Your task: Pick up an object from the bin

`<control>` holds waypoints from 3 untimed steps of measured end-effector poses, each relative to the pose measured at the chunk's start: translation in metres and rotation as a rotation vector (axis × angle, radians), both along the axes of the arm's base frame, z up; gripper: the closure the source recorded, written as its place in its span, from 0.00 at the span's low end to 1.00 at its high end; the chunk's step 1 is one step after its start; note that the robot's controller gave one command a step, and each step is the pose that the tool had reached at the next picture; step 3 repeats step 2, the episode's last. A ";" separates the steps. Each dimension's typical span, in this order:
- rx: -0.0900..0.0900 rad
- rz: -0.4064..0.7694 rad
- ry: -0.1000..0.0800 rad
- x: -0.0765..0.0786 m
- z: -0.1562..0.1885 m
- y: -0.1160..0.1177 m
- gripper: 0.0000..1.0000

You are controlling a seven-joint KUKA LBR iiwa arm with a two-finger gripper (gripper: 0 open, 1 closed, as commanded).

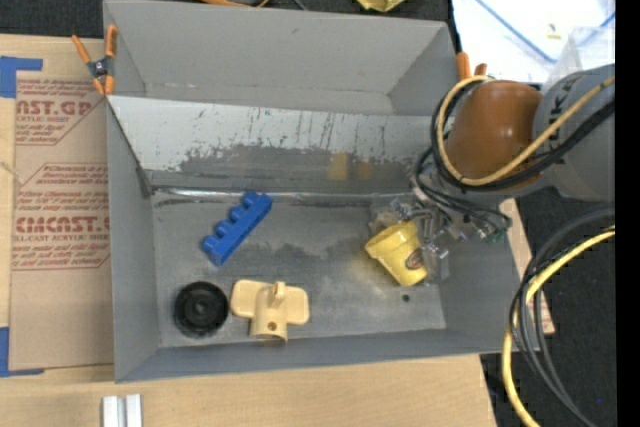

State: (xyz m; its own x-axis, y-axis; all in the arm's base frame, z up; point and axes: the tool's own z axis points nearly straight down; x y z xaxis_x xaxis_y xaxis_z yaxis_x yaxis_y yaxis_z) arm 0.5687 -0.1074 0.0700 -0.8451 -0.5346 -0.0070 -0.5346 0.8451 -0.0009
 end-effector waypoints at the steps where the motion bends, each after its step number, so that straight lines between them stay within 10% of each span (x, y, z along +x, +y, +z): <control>1: 0.019 0.012 -0.011 -0.003 0.000 -0.015 1.00; 3: 0.019 0.012 -0.011 -0.003 0.000 -0.015 1.00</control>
Offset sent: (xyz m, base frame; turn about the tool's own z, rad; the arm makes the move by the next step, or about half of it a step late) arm 0.0000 0.0000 0.0000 0.0000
